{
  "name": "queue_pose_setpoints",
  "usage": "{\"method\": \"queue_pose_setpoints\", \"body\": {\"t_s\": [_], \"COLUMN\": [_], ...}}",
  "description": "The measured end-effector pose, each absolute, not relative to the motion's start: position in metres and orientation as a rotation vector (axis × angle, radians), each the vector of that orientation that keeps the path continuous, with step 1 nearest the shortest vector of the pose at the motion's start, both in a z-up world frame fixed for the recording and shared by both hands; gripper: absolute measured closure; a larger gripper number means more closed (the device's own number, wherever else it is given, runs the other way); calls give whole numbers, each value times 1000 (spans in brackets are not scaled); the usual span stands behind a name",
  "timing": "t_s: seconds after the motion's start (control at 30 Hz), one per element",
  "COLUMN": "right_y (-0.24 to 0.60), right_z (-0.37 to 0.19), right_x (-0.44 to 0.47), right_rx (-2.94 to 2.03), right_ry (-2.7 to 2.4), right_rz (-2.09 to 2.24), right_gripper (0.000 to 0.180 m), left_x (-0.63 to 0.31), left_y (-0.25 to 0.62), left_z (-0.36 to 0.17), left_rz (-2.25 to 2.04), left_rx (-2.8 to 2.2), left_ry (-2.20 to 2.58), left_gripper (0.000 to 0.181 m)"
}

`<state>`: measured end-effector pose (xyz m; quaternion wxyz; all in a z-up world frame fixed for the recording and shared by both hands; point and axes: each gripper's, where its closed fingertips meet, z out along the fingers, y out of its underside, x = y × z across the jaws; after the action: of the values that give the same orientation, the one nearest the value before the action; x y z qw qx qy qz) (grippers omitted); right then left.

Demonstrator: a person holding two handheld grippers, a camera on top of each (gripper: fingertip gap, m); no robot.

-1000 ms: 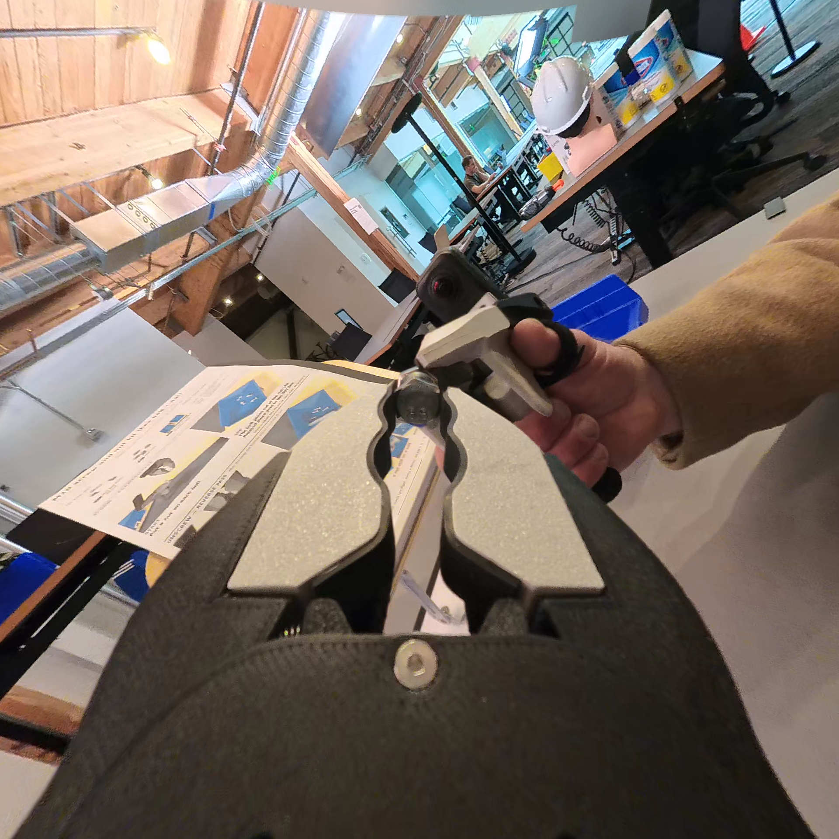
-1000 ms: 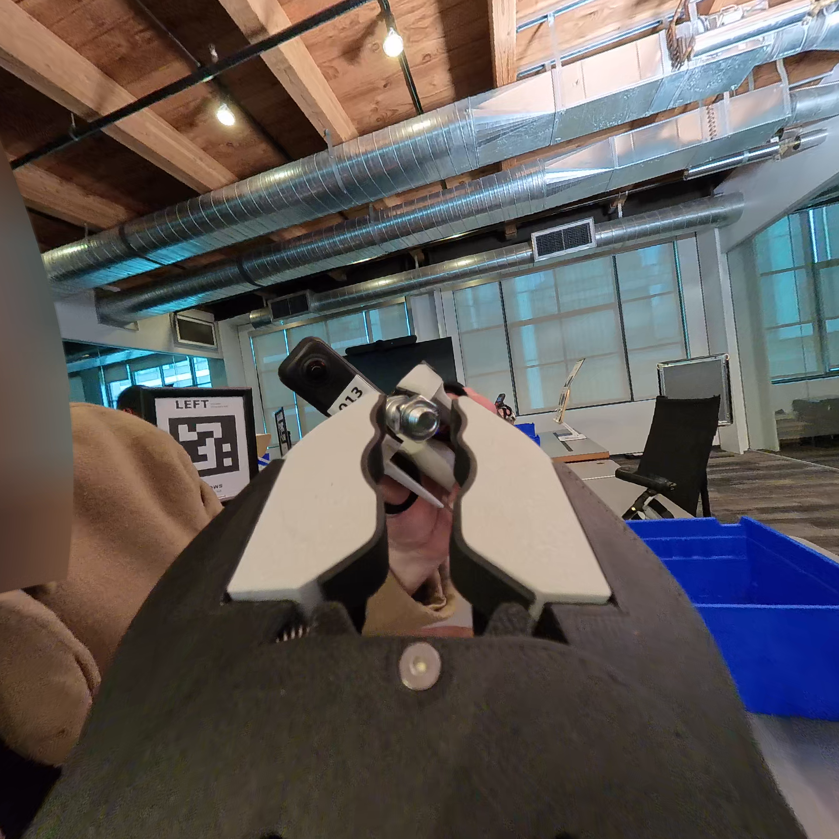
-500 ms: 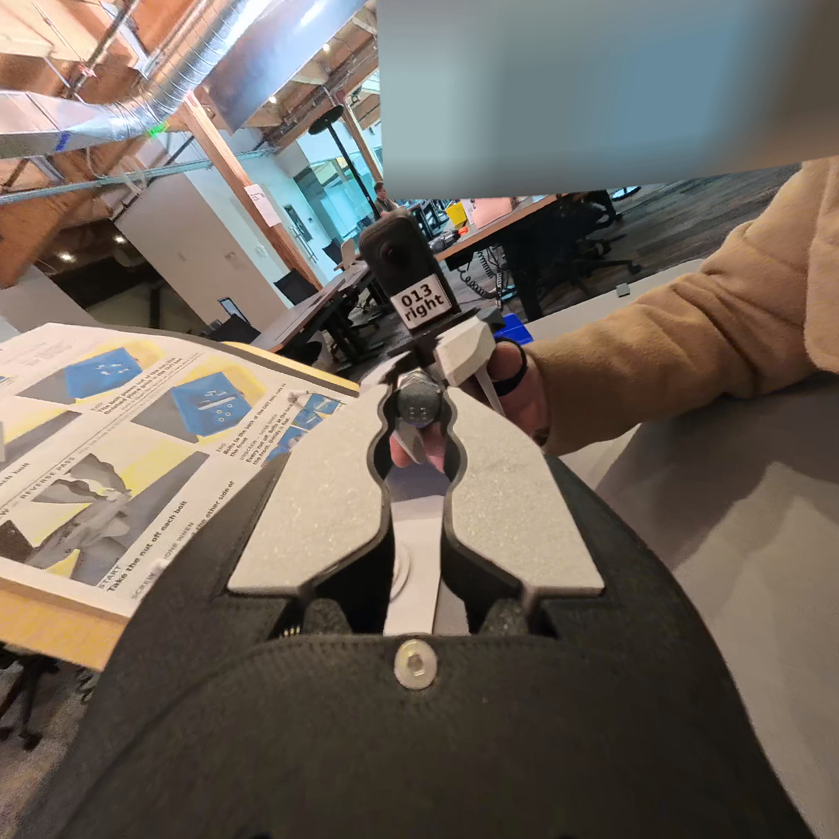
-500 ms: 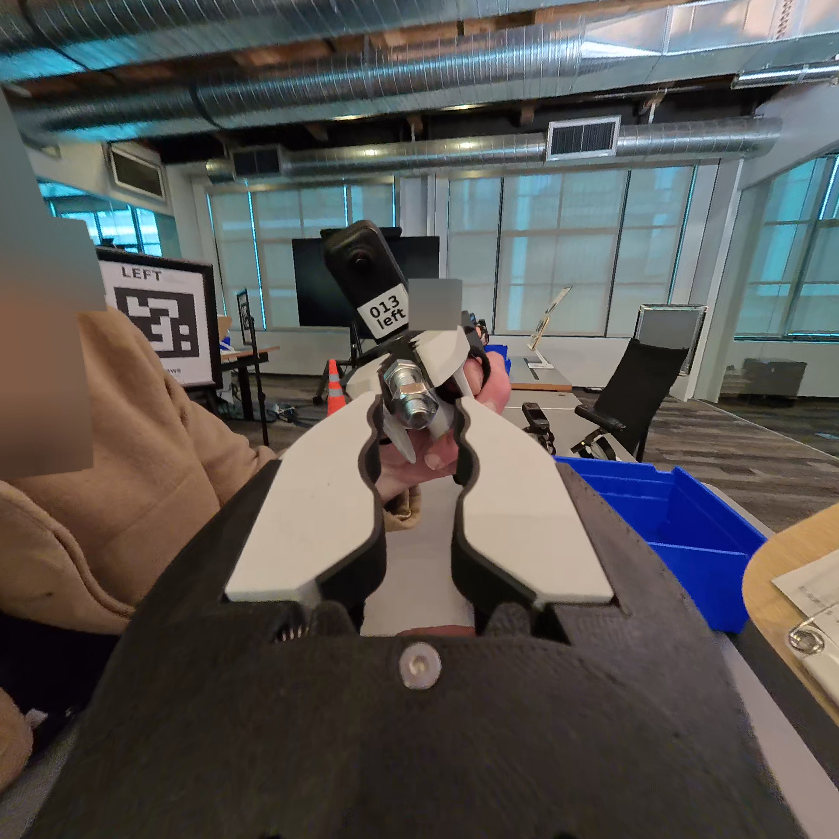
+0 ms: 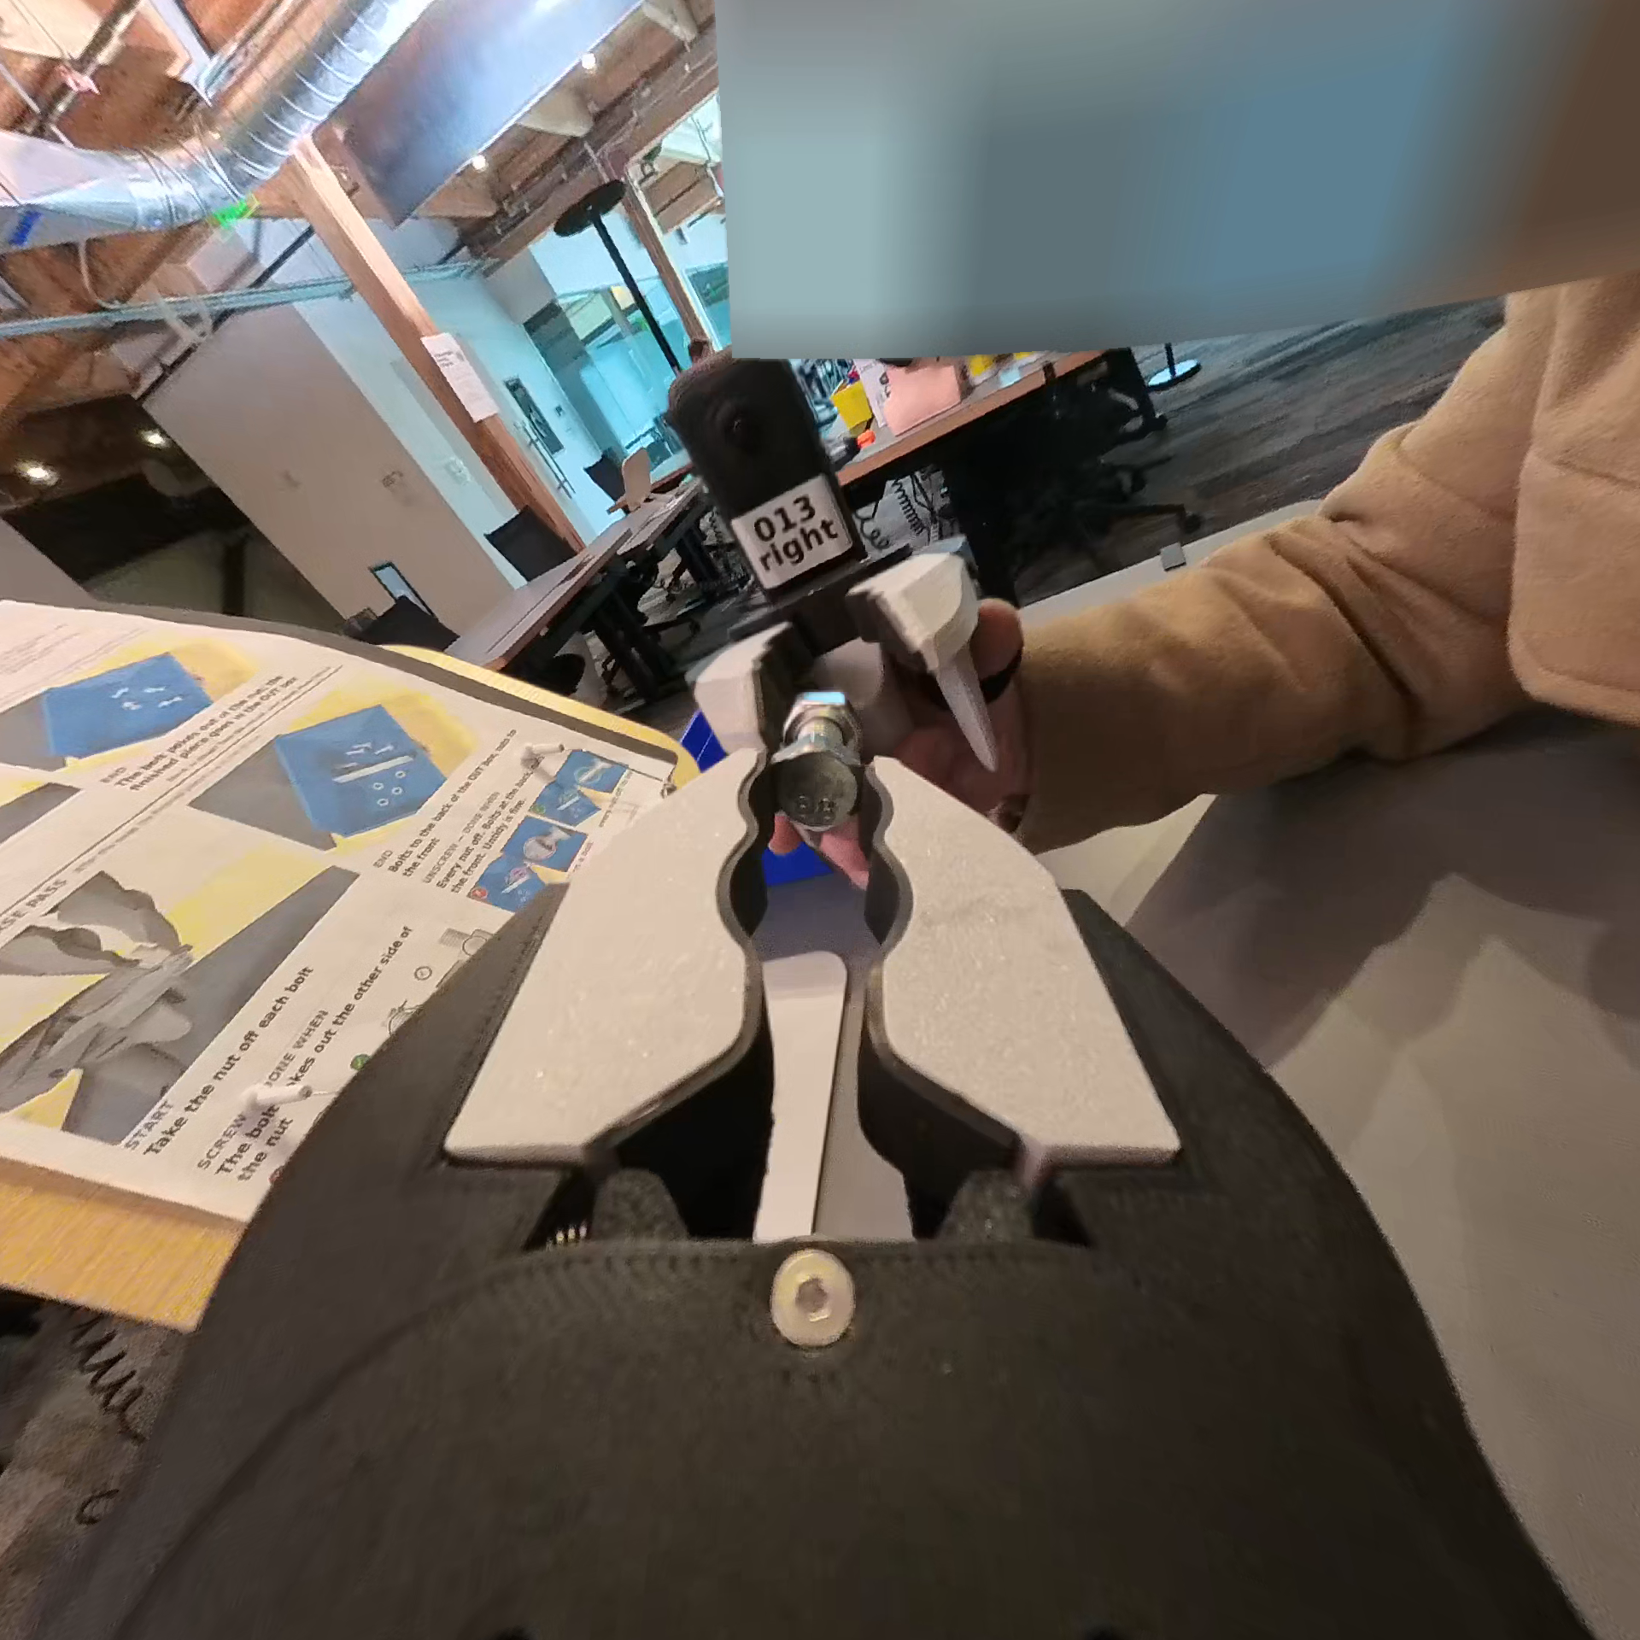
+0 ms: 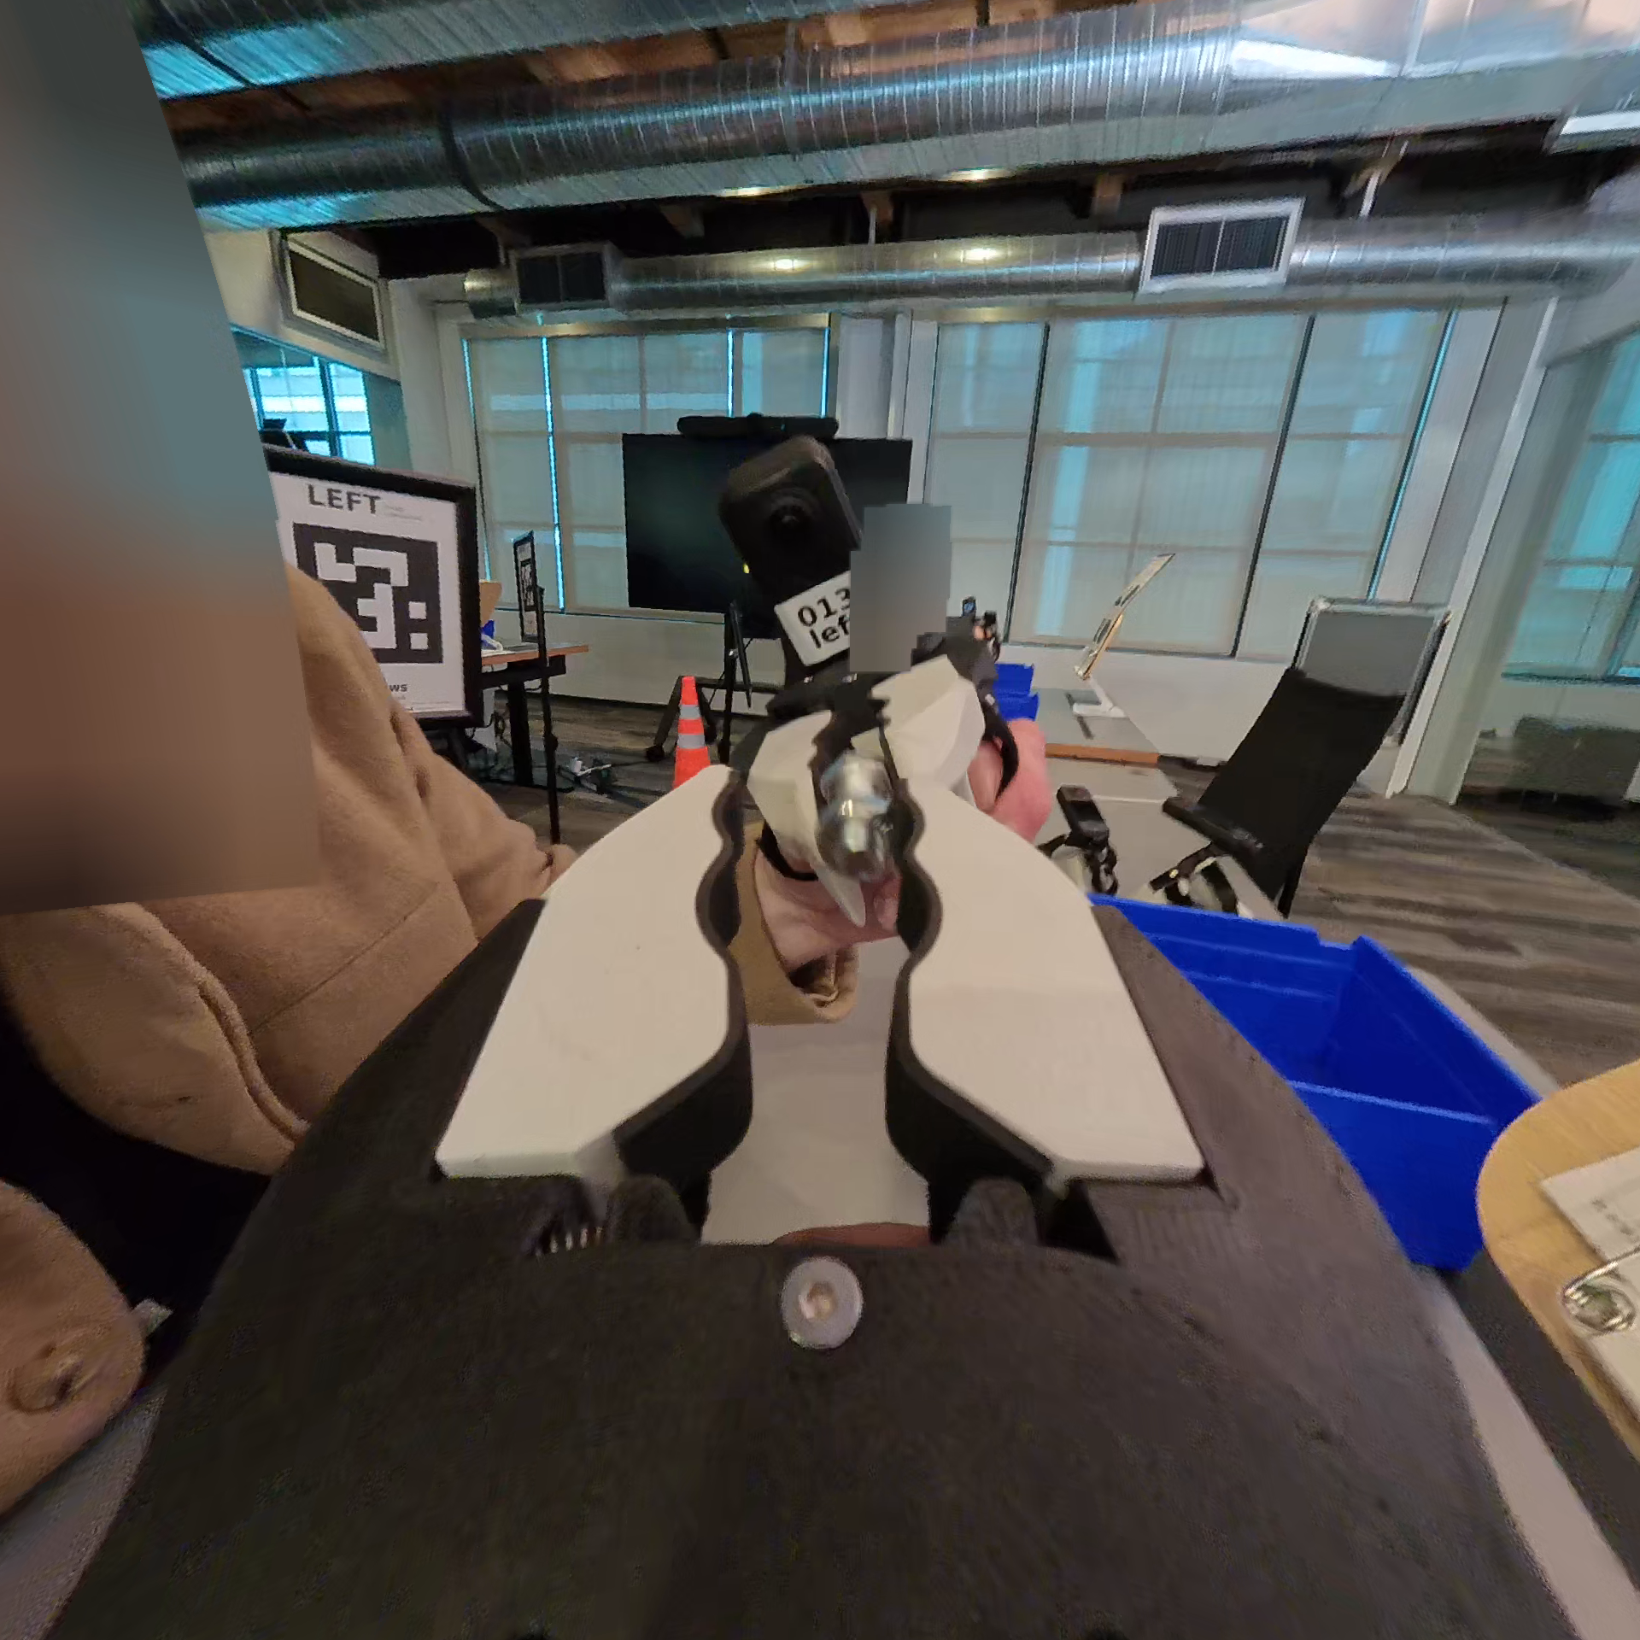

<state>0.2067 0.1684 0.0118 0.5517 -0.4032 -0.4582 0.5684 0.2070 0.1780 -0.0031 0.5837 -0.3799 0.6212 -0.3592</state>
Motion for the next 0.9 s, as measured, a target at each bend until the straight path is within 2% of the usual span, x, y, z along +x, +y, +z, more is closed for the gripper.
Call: {"method": "queue_pose_setpoints", "body": {"t_s": [0.03,0.47,0.5,0.53,0.57,0.63,0.7,0.73,0.9], "right_y": [168,184,180,170,156,161,177,183,192], "right_z": [16,5,6,6,4,6,12,12,-4], "right_x": [209,205,205,205,205,204,208,210,202], "right_rx": [-934,-1033,-1018,-981,-940,-958,-998,-1016,-1083], "right_ry": [-1067,-1067,-1082,-1137,-1214,-1200,-1100,-1070,-1087], "right_rz": [1332,1205,1210,1230,1251,1157,1114,1119,1115], "right_gripper": [156,148,154,172,175,165,145,140,137], "left_x": [208,205,205,204,203,201,201,202,204], "left_y": [181,196,199,202,204,204,204,204,203], "left_z": [-6,-12,-12,-13,-13,-12,-13,-13,-14], "left_rz": [-811,-791,-775,-767,-772,-796,-791,-793,-798], "left_rx": [-906,-959,-972,-986,-994,-989,-985,-986,-987], "left_ry": [1456,1426,1419,1411,1404,1399,1406,1405,1409], "left_gripper": [164,164,164,164,164,164,164,164,164]}}
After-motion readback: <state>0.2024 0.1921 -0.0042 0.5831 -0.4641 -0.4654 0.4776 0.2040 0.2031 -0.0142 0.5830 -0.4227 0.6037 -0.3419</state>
